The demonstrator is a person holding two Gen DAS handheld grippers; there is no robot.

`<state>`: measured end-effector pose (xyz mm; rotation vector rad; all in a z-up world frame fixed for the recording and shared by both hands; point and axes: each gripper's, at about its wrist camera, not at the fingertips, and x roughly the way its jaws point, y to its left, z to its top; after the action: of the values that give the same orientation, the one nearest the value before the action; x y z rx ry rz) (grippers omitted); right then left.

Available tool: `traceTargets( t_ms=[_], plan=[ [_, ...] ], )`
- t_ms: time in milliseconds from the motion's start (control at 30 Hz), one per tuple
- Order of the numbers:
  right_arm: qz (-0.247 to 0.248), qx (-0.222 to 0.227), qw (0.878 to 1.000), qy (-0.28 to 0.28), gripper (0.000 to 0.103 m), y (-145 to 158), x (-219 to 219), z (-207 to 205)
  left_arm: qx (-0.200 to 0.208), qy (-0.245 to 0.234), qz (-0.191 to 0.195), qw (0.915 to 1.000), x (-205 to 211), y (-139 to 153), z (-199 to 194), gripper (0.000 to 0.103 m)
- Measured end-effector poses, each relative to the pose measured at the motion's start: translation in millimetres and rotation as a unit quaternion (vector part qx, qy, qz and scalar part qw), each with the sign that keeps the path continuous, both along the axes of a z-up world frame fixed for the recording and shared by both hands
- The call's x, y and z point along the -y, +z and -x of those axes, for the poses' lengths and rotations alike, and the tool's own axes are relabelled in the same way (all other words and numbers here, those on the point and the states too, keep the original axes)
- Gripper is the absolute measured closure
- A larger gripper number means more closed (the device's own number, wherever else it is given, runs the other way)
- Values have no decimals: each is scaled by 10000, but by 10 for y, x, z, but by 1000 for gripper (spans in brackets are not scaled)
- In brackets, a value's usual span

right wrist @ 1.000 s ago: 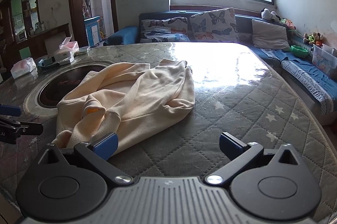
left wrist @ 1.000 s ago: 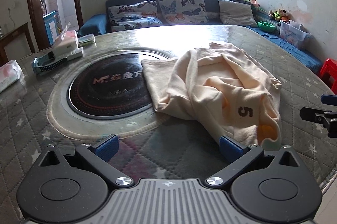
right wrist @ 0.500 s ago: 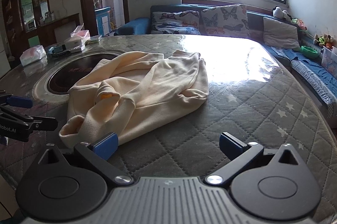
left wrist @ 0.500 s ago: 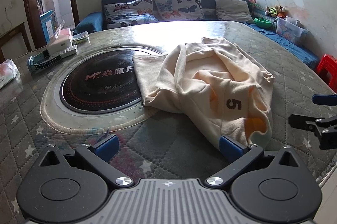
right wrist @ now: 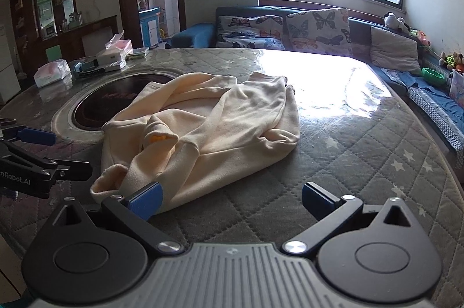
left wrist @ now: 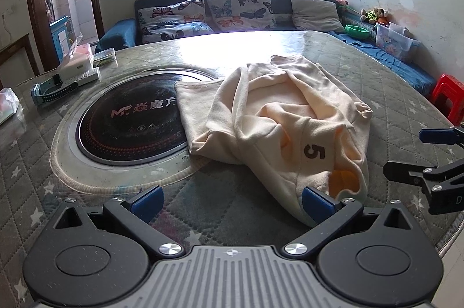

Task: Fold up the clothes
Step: 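Move both grippers open toward the crumpled cream sweatshirt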

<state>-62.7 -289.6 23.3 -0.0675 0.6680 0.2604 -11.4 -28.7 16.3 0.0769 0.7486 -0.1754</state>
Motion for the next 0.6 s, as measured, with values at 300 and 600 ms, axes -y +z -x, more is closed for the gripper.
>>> traceTargets(
  t_ms=[300,600],
  plan=[
    [62,59,9998,161,0,48,-54,-128,35,-38,-38,10000,11,50,-143,0],
    [179,156,9994,271,1,119,-108,-336,171,-88,-150,9997,33,144,-379,0]
  ],
)
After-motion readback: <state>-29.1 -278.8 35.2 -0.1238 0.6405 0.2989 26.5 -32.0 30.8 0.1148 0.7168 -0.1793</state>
